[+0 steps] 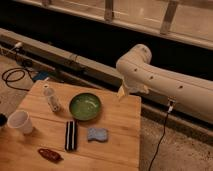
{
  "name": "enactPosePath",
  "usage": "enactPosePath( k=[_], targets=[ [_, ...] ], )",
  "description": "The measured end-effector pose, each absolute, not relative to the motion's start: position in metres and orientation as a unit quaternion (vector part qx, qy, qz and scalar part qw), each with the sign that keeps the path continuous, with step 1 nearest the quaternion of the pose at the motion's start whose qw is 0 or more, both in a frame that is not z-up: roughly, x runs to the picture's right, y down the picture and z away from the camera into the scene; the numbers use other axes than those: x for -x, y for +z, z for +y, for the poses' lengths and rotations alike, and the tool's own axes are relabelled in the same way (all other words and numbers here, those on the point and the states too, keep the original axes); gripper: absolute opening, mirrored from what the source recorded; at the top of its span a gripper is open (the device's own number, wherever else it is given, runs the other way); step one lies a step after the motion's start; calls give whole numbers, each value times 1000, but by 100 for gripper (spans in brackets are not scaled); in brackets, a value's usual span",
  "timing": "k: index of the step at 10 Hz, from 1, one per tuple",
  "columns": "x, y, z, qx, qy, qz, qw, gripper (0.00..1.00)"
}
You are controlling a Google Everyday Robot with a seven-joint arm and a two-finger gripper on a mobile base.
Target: Move the arm in a circular motion
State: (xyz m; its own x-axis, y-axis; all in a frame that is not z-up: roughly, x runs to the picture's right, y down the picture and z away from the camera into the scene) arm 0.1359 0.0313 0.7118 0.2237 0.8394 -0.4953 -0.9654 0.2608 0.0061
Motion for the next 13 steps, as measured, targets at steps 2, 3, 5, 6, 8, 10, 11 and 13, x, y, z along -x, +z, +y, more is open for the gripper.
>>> enactPosePath(
  k=[2,3,5,6,8,10,11,13],
  targets=[
    [-136,712,31,153,588,205,767,80],
    [-136,712,31,153,588,205,767,80],
    [-136,712,31,153,588,205,767,80],
    [-136,712,31,153,588,205,767,80],
    [-136,712,31,153,588,206,767,80],
    [-136,717,22,139,579,213,775,80],
    [-132,723,11,130,573,214,780,80],
    [-125,747,-27,109,553,221,796,80]
  ],
)
